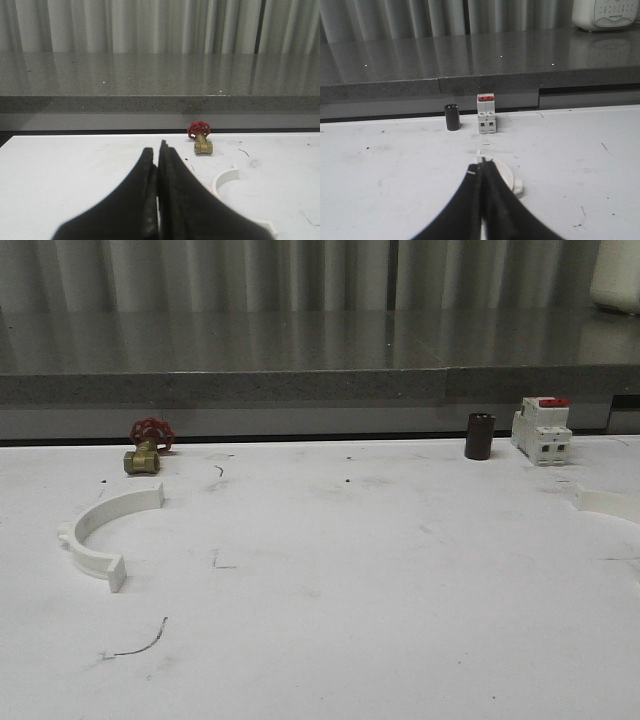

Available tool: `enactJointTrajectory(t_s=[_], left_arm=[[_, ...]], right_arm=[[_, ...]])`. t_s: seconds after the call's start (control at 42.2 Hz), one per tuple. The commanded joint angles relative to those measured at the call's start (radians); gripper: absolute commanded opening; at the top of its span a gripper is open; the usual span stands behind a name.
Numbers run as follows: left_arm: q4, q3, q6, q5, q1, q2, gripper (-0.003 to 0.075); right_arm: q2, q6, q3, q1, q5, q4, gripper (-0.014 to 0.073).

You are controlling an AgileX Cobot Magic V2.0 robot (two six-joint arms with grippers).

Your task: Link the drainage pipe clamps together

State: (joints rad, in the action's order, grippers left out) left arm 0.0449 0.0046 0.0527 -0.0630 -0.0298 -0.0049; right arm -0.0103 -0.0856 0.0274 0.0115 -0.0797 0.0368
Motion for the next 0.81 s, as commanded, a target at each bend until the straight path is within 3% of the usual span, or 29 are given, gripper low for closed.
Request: enactJointTrajectory(t_s=[0.0,0.782], left_arm=[[0.0,0.023,-0.003,0.082,-0.009,-0.009,-0.002],[0.0,0.023,-0.003,0.106,-0.009,-0.009,-0.002]], right_arm=[[-0.016,0.0,-0.005,-0.006,0.08,-0.01,-0.0067],[-0.016,0.0,-0.005,-0.006,0.08,-0.01,-0.0067]])
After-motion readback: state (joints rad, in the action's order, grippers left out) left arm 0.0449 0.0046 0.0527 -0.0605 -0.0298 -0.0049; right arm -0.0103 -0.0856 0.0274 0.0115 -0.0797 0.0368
